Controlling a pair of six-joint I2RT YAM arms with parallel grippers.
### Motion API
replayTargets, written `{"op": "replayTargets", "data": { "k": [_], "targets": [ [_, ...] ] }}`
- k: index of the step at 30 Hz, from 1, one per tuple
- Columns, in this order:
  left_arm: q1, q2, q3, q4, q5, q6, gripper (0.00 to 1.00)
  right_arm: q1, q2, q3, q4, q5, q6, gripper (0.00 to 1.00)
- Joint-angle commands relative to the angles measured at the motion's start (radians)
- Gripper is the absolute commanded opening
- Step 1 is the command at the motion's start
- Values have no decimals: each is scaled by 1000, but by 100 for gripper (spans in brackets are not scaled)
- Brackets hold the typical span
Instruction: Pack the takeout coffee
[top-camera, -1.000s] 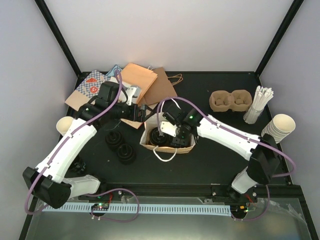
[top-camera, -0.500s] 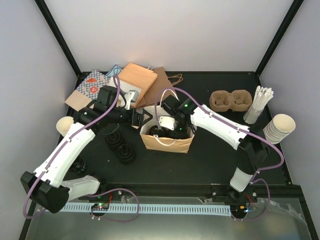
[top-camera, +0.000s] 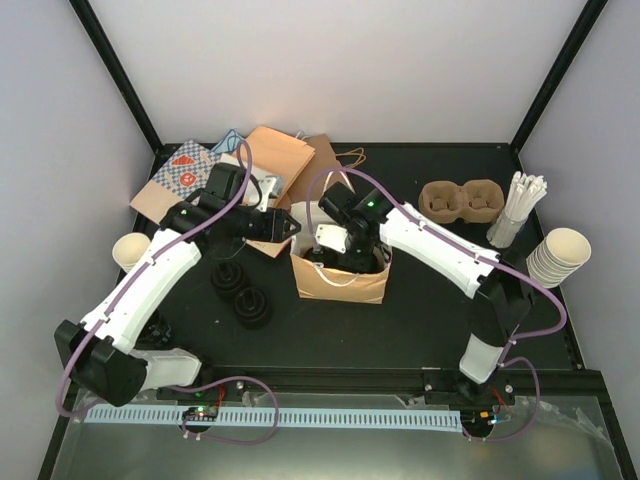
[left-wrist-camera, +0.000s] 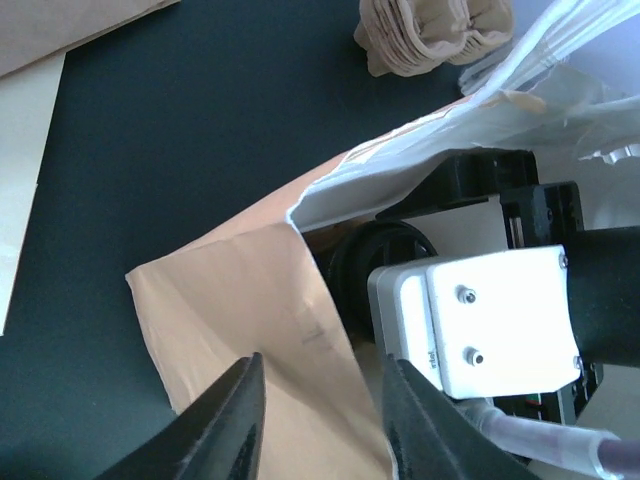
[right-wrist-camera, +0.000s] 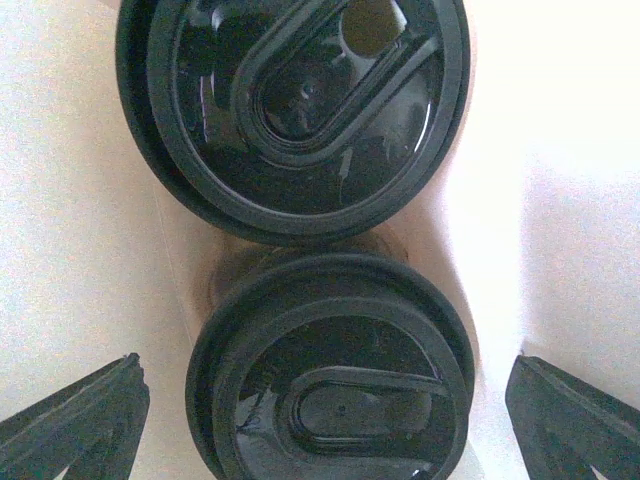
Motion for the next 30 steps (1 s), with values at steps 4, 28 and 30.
{"op": "replayTargets", "data": {
  "k": [4,28,30],
  "targets": [
    [7,64,90,-39,14,-26,21,15,-80,17,-2,40,7,100],
    [-26,111,168,-110,-43,-31,1,20,-253,77,235,34,83,100],
    [-34,108,165,-108,-49,-36,2,19,-287,66,274,14,95,100]
  ]
}}
